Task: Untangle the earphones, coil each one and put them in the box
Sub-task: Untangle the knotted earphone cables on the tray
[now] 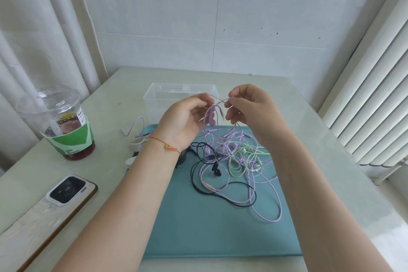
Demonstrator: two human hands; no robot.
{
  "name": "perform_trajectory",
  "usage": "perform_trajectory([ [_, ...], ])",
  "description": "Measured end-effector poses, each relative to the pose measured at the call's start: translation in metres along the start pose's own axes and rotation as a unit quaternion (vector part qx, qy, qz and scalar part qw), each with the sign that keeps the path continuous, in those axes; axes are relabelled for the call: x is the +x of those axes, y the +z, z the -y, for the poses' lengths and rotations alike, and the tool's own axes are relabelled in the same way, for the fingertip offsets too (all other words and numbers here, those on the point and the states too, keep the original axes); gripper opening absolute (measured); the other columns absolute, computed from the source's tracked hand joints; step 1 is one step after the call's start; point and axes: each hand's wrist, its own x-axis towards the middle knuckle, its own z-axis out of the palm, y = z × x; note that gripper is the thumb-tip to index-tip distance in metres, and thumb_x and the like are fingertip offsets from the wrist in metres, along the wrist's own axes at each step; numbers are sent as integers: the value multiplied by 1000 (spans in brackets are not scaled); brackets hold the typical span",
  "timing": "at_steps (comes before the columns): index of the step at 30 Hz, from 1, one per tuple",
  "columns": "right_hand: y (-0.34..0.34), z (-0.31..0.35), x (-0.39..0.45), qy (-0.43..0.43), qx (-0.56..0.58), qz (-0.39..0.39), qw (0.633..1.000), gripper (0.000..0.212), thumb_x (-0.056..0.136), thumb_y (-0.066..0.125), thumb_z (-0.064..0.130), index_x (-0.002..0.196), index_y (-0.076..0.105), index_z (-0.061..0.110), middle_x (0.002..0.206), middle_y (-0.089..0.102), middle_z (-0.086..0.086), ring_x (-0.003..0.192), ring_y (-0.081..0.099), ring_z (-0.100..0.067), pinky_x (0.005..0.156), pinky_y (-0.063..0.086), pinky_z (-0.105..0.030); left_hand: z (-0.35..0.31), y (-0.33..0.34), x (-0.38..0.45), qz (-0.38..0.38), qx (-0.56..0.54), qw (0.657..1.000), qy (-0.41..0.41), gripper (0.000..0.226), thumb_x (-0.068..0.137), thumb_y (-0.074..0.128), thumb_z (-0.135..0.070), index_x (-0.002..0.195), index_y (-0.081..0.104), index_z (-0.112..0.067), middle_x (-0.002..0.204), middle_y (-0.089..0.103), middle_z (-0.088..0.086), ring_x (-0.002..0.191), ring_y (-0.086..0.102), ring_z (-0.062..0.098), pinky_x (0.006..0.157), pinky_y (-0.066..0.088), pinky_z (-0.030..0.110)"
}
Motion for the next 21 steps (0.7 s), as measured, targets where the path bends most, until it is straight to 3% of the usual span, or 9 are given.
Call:
perform_trajectory([
  [3, 0, 1, 0, 9, 9, 10, 1000, 17, 93, 45, -6, 88, 52, 9, 71, 63, -9, 52, 58, -23, 56, 51, -28, -3, -2, -1, 6, -57, 996, -64, 19, 90, 45, -10, 78, 58, -13, 63, 57, 0, 59, 57, 17, 56, 47, 27],
  [5, -1, 1, 0, 4, -6, 7, 1000, 18, 92, 44, -6, 88, 52, 10, 68, 63, -7, 52, 57, -24, 58, 52, -30, -2, -4, 2, 6, 57, 998, -41, 17, 88, 54, -20, 73, 60, -14, 58, 51, -1, 58, 54, 17, 61, 48, 28],
  [7, -1, 0, 0, -8, -28, 9, 1000, 18, 91, 44, -5, 90, 53, 10, 65, 62, -6, 47, 53, -23, 60, 50, -35, 2, -6, 4, -5, 225, 974, 15, 16, 83, 68, -27, 74, 68, -13, 55, 51, -2, 63, 56, 20, 67, 48, 32],
  [9, -2, -1, 0, -13, -44, 15, 999, 17, 91, 44, -4, 92, 54, 10, 65, 60, -5, 42, 48, -21, 60, 47, -38, 4, -6, 3, -10, 287, 957, 47, 16, 83, 73, -27, 81, 73, -12, 53, 52, -2, 64, 56, 19, 68, 47, 30],
  [14, -4, 0, -3, -21, -83, 45, 995, 11, 91, 50, -2, 93, 52, 9, 71, 63, -7, 42, 48, -19, 45, 40, -23, 3, -3, 1, -9, 252, 965, 76, 14, 90, 66, -20, 78, 70, -15, 53, 55, -2, 56, 54, 12, 63, 50, 26],
  [18, -4, 0, -3, -45, -101, 53, 993, 9, 91, 62, 6, 90, 53, 5, 72, 65, -8, 46, 55, -22, 49, 47, -28, 3, -1, 0, -10, 215, 974, 70, 16, 92, 63, -16, 77, 67, -12, 52, 54, -1, 61, 57, 18, 69, 55, 33],
  [21, -1, 1, -4, -38, -68, 36, 996, 14, 95, 59, 15, 91, 50, 6, 71, 64, -9, 45, 51, -20, 45, 44, -28, 3, 0, 0, -9, 196, 979, 55, 14, 93, 61, -16, 81, 64, -11, 56, 56, 2, 57, 63, 20, 67, 56, 35],
])
